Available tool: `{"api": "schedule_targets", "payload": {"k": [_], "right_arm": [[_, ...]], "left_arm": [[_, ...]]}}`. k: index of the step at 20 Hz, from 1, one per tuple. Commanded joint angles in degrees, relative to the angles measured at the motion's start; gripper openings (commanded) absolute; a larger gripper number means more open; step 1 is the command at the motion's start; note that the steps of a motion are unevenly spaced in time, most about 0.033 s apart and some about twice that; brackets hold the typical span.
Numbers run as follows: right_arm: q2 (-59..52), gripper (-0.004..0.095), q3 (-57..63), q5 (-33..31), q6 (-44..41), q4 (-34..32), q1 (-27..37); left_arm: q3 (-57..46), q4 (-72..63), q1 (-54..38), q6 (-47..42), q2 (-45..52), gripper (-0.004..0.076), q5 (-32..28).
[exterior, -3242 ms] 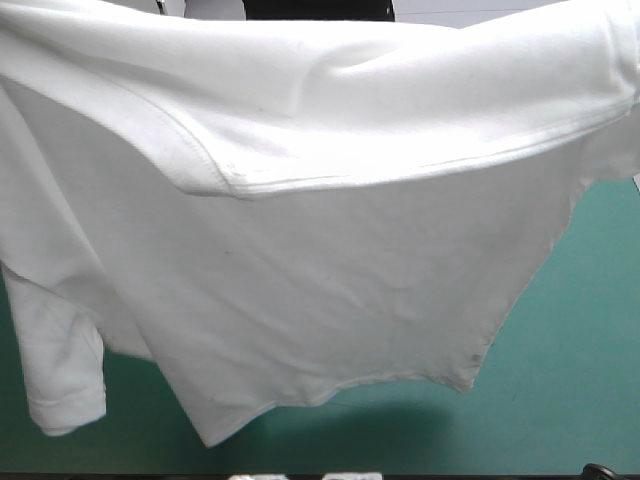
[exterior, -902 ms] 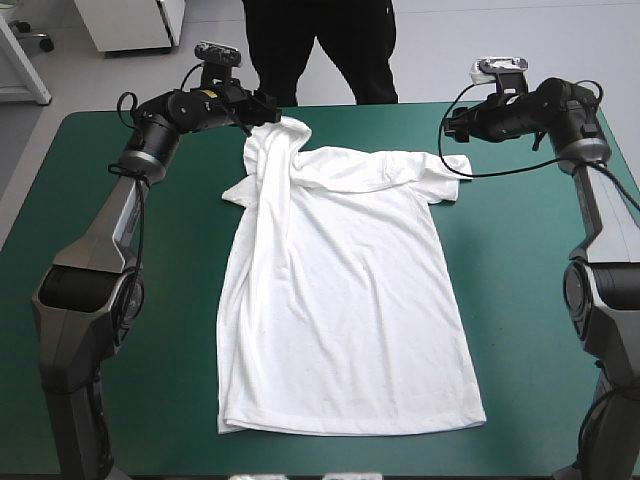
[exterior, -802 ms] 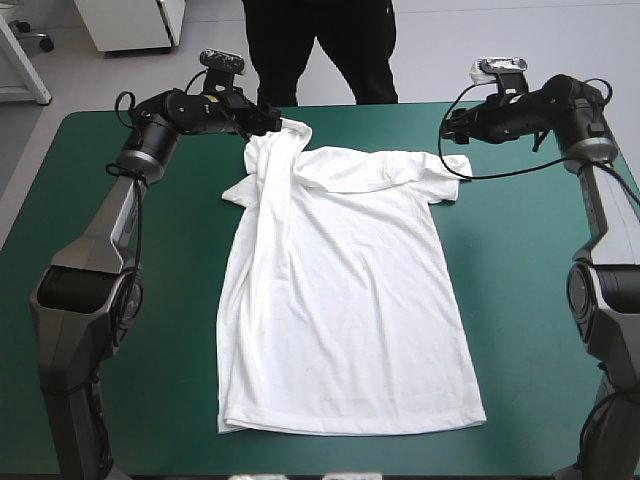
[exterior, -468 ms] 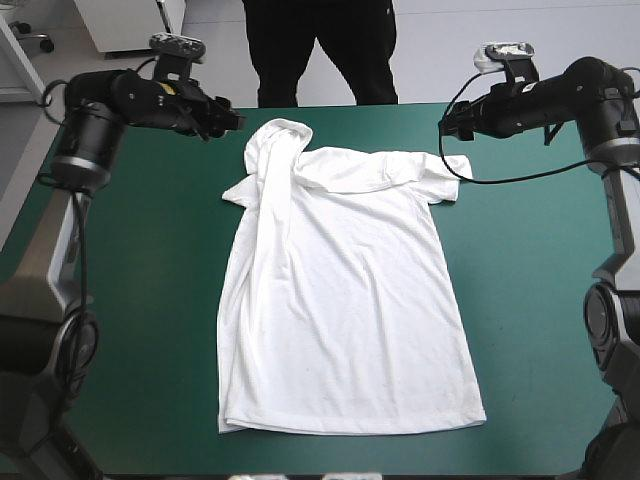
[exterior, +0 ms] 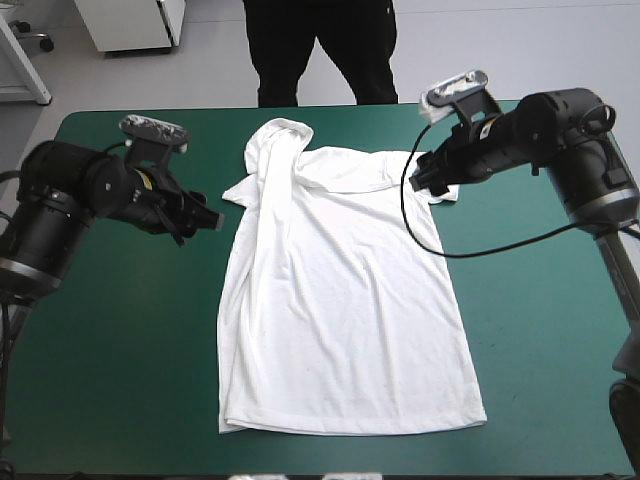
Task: Fold the cloth
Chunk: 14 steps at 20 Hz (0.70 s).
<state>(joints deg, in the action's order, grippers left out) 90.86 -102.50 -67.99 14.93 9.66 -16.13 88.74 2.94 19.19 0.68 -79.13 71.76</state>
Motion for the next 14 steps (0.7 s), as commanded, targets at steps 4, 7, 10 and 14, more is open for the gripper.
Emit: {"api": "schedule_targets", "payload": {"k": [4,7,10,14], "right_arm": [[-11.97,0.0696,8.71,-1.71,-5.20,-12.64,-6.66],[-16.31,0.0648,11.55,-1.71,-5.66,-12.97,-6.66],[-20.19,0.0633,15.14,-2.07,-6.31,-15.23,-6.66],[-22.25,0.0633,19.41,-1.95,-6.31,-15.65,-6.66]], "left_arm": [[-14.23,-2.09,8.74,-4.95,6.54,0.0445,2.12],[-22.00,-4.86,8.74,-6.27,7.00,0.0445,2.12],[-30.67,-11.30,8.83,-6.40,7.54,0.0445,1.75],[-37.43,-12.16,11.67,-8.76,8.03,0.0445,-1.68]]}}
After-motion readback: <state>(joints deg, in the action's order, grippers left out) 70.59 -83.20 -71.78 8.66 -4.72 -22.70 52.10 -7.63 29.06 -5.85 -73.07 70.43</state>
